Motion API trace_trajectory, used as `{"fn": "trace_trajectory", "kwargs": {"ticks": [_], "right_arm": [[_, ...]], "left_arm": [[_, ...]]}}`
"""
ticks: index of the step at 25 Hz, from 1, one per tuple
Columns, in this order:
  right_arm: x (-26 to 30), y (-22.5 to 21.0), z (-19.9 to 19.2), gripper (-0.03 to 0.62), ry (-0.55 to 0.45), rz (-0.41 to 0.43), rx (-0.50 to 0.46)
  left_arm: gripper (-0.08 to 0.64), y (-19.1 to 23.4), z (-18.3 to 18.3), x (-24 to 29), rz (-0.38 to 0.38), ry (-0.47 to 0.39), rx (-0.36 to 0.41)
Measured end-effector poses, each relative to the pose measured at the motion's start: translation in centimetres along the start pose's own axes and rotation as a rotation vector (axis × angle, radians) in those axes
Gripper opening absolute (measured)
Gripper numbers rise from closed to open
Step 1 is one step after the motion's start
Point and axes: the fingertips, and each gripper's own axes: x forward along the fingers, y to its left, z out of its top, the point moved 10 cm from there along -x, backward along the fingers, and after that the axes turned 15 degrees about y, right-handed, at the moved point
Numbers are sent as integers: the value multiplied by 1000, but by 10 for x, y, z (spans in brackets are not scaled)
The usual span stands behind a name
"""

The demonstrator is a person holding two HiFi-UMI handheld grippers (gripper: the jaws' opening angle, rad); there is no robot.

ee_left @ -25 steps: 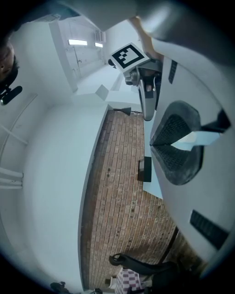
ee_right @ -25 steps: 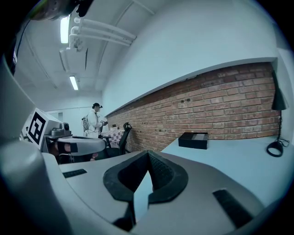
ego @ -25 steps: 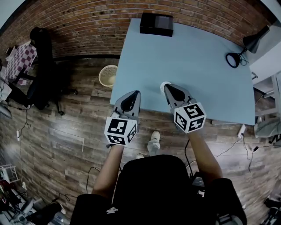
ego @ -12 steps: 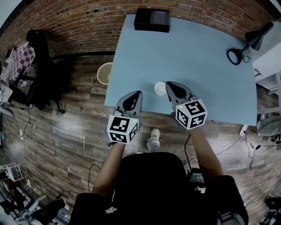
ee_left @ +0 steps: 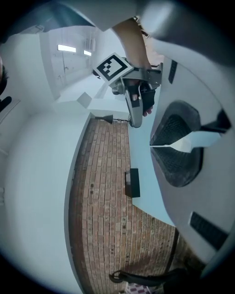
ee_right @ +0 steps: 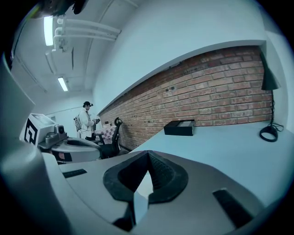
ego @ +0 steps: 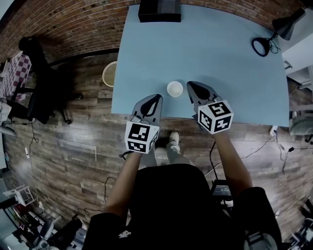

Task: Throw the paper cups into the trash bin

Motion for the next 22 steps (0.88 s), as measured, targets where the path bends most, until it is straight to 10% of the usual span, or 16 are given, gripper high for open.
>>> {"fn": "trace_trajectory", "kwargs": {"ticks": [22], "right_arm": [[-20,-20,-48,-5,47,-300,264]], "left_arm": [[410,25,-32,111,-281,202,110]]}}
